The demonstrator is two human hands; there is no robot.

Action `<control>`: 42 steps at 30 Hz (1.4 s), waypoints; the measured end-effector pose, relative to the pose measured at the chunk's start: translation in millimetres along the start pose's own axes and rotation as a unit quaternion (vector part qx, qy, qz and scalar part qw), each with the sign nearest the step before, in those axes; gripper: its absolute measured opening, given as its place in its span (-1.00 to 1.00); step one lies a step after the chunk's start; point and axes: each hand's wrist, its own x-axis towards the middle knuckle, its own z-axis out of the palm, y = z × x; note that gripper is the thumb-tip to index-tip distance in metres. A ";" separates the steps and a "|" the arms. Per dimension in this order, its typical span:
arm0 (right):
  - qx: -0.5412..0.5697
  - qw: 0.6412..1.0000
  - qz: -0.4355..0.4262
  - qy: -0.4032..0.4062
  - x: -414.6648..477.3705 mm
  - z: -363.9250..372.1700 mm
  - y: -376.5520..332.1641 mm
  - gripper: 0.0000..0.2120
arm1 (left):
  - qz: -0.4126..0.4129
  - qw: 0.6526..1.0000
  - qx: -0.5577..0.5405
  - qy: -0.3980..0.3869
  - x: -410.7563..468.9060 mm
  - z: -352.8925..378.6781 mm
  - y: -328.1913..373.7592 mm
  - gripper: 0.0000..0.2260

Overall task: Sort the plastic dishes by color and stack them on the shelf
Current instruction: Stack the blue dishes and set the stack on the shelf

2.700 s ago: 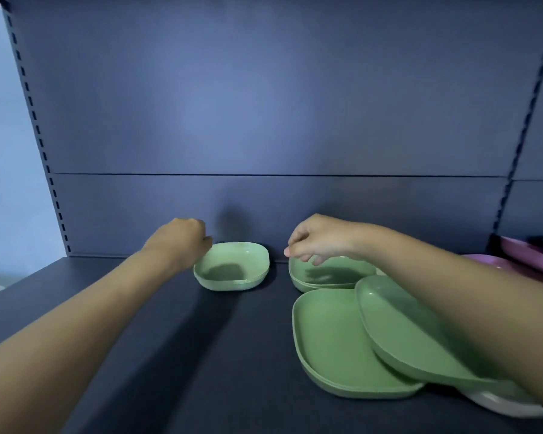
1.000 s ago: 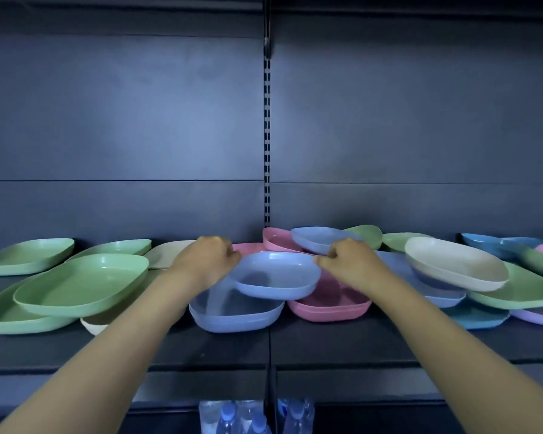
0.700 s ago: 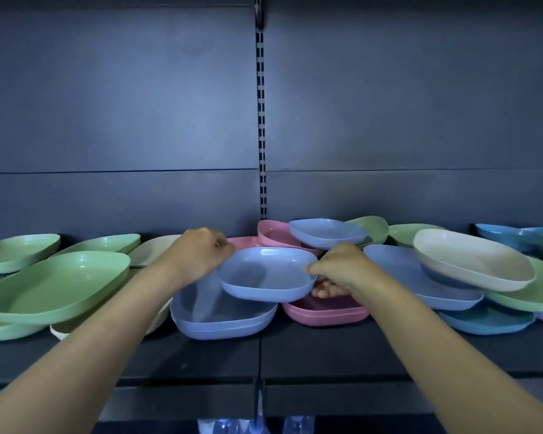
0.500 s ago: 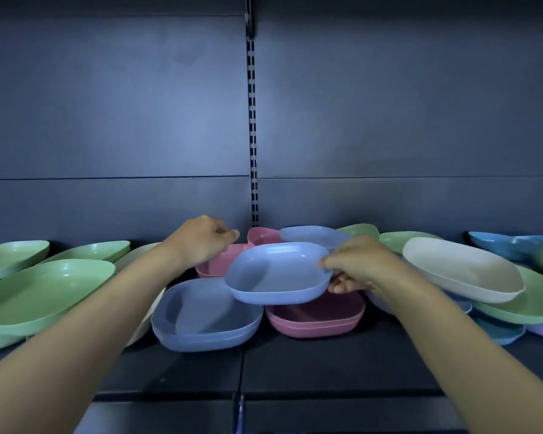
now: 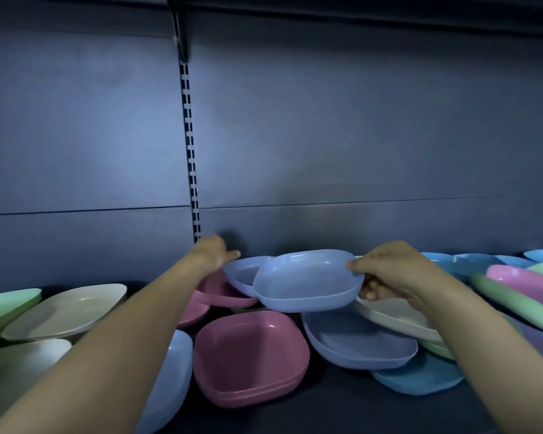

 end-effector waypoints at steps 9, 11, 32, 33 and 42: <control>0.028 0.999 0.018 -0.002 16.9 1.8 8.6 -0.90 | -0.011 0.999 0.000 -0.037 20.9 22.9 2.4 -0.61; 0.035 0.999 0.018 0.002 19.6 4.0 9.2 -0.90 | -0.019 0.998 -0.035 -0.043 19.8 22.6 2.7 -0.70; 0.117 0.993 -0.004 0.003 -25.6 1.5 -1.4 -0.85 | -0.114 0.845 -0.522 0.021 -88.6 -38.9 -42.9 -0.85; 0.125 0.992 -0.009 -0.006 -32.3 0.8 -2.3 -0.84 | -0.115 0.834 -0.539 0.026 -104.3 -41.3 -43.6 -0.84; 0.157 0.983 -0.027 -0.089 -74.8 12.2 4.4 -0.93 | -0.172 0.762 -0.619 0.077 -228.2 -40.2 -49.9 -0.85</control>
